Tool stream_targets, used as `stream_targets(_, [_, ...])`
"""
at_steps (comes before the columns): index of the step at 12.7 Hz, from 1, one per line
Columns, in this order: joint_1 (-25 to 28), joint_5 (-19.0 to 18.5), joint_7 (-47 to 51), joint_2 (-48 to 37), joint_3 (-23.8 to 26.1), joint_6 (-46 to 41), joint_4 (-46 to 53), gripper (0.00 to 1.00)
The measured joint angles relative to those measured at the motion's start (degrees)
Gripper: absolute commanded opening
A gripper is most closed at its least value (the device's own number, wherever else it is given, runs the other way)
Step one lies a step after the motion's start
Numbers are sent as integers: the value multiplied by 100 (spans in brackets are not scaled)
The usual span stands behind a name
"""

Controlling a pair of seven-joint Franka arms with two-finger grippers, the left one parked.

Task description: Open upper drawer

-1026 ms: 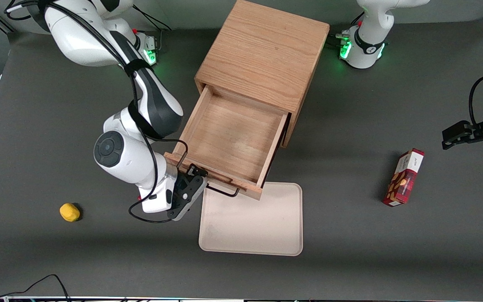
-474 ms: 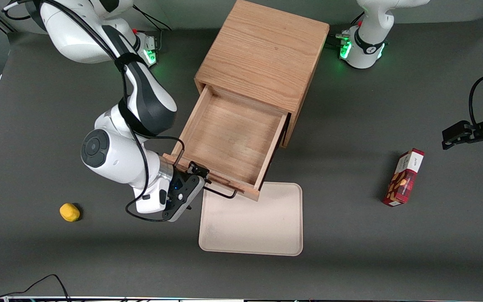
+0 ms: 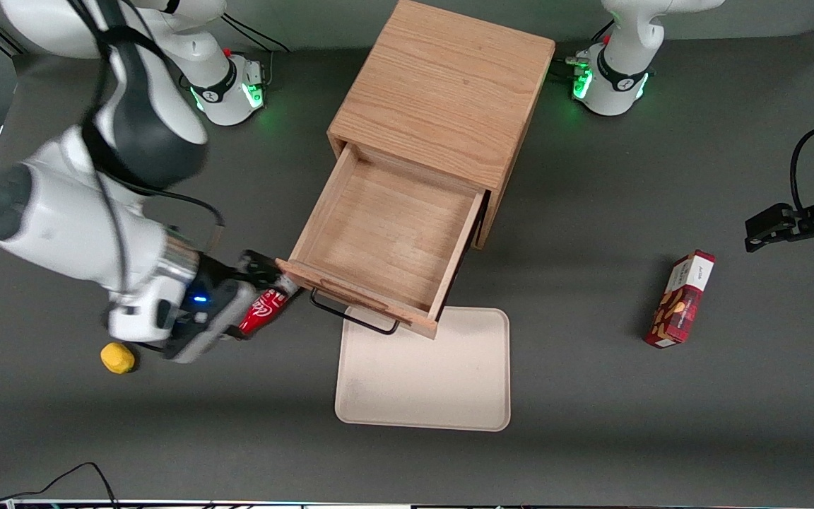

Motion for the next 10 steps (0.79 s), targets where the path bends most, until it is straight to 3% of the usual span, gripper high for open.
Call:
stream_targets(3, [-466,-207,640,-773,-345,-698,-584,100])
stream_targets(5, [-679,-684,1661,-1375,-396,-1045,-1049,100])
stream_targets(10, [-998,-1127,3054,-2574,-401,-1017,-2431,100])
